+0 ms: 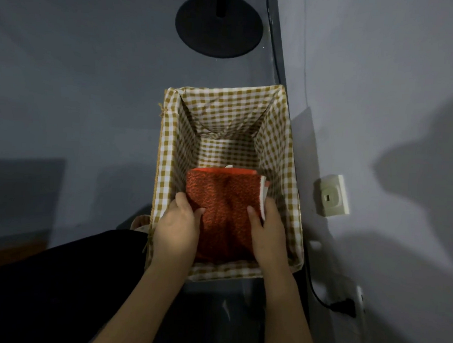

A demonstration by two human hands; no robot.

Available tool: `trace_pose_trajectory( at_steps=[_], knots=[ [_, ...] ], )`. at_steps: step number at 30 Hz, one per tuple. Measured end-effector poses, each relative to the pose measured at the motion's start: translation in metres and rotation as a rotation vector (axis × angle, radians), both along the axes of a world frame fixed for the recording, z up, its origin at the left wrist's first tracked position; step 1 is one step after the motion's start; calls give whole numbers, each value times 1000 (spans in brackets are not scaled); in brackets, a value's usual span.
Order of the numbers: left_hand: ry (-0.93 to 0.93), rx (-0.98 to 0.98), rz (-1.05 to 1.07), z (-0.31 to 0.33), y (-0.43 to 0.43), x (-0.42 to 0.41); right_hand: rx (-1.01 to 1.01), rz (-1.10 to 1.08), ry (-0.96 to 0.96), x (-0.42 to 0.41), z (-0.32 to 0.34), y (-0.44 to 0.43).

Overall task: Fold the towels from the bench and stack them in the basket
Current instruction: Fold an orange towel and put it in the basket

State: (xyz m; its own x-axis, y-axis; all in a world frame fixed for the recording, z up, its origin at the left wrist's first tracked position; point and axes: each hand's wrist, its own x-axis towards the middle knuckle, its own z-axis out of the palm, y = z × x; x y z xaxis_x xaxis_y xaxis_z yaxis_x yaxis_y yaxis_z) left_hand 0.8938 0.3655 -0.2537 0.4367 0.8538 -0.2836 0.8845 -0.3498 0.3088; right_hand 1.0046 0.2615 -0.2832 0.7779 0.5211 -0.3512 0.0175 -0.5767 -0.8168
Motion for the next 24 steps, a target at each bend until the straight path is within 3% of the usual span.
trace_pose_trajectory(
  at_steps=[8,15,24],
  knots=[
    [-147,155,-84,-23,-6,-9,-302,95,-114,-5,-4,-3],
    [-133,180,-196,-24,-6,-12,-317,110,-209,-11,10,-3],
    [-201,171,-314,29,8,-29,-263,284,-424,-34,65,15]
  ],
)
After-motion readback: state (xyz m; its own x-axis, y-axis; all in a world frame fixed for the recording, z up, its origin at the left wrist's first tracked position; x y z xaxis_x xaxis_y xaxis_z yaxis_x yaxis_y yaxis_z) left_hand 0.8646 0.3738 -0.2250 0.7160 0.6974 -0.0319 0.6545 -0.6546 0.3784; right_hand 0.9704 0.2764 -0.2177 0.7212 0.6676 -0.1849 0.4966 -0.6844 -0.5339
